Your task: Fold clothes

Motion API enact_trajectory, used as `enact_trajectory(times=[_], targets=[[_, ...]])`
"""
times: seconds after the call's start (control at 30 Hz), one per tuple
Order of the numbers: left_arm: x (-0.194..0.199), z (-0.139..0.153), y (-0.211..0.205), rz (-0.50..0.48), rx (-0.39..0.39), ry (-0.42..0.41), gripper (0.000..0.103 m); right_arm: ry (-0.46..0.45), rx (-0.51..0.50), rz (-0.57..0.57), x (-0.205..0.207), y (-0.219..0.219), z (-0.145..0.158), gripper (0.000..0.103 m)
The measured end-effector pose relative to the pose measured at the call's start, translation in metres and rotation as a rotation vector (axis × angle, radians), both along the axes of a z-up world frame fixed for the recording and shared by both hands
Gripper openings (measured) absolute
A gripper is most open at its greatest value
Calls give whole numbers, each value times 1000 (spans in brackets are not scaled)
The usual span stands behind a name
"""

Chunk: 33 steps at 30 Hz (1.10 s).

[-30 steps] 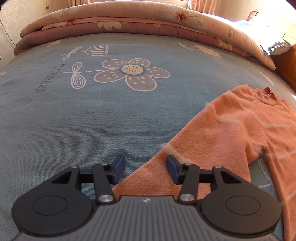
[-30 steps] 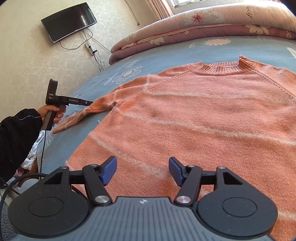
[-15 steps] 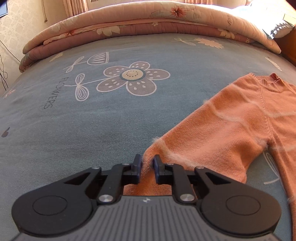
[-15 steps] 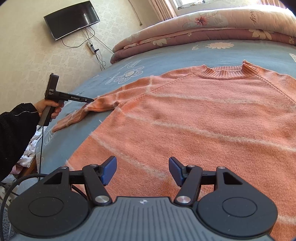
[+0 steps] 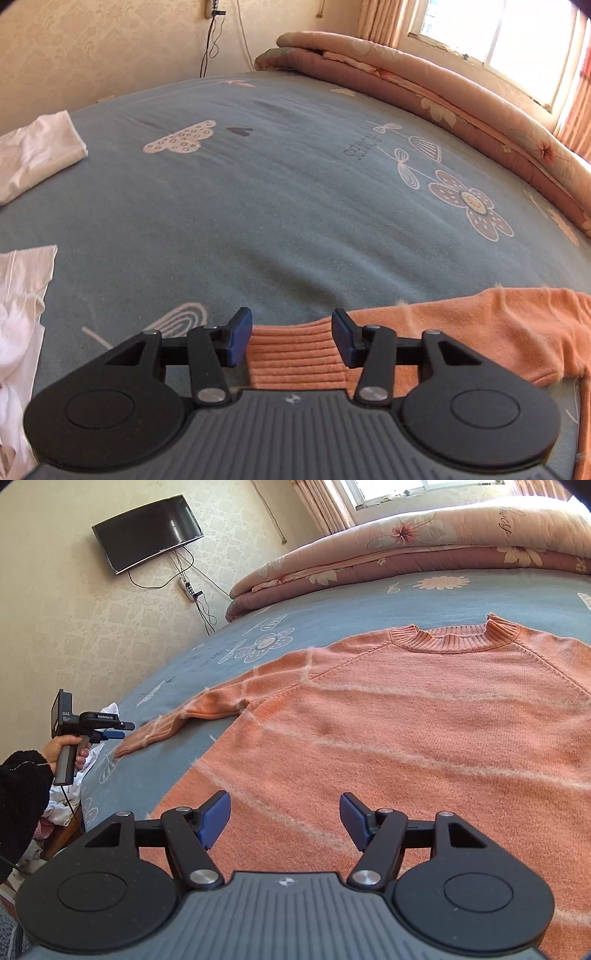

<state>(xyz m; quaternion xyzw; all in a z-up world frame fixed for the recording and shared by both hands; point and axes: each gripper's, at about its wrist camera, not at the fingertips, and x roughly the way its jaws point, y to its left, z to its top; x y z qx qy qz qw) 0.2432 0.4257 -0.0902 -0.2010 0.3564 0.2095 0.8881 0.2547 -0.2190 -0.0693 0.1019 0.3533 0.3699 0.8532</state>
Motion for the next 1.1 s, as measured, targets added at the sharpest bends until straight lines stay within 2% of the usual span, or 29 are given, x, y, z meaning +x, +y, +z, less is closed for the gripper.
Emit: enact_trajectory(times=[0.07, 0.1, 0.17, 0.2, 0.23, 0.27, 0.3, 0.4, 0.53, 0.63, 0.73, 0.77, 0.8, 0.9, 0.97, 1.03, 1.1], targets=[[-7, -11, 3, 23, -46, -12, 50, 7, 3, -6, 1, 0, -2, 70], [-8, -12, 0, 23, -42, -25, 55, 10, 4, -9, 2, 0, -2, 70], [-7, -12, -8, 18, -23, -38, 55, 15, 3, -14, 2, 1, -4, 70], [-4, -11, -13, 8, 7, -25, 49, 17, 2, -17, 3, 2, -4, 70], [0, -9, -17, -2, 36, -11, 39, 16, -1, -15, 2, 2, -4, 70], [3, -7, -22, -13, 66, 2, 20, 15, -4, -13, 2, 3, -5, 70], [6, -5, -26, -16, 87, 9, 17, 14, -6, -10, 2, 4, -5, 70], [13, 8, -30, -2, 140, 22, 16, 10, -9, -9, 1, 5, -5, 70], [17, 24, -21, 40, 148, -1, 16, 7, -8, -10, 0, 4, -4, 70], [23, 24, -15, 50, 153, 12, 18, 10, -3, -13, 1, 3, -4, 70], [31, 10, -7, 88, 121, 82, 28, 8, -6, -13, 0, 4, -3, 70], [30, 8, -7, 108, 126, 102, 34, 6, -6, -11, 0, 4, -1, 70], [30, 6, -7, 127, 130, 121, 34, 2, -3, -11, -1, 4, 0, 70], [26, 12, -14, 177, 208, 169, 33, -8, 7, -16, -2, 2, 3, 73], [30, 26, -31, 133, 242, 168, 35, -7, 6, -20, -2, 2, 4, 73], [38, 40, -54, 50, 250, 146, 42, -6, 5, -25, -2, 1, 4, 73], [53, 54, -91, -70, 232, 106, 54, 6, 0, -30, -1, 2, 2, 74]])
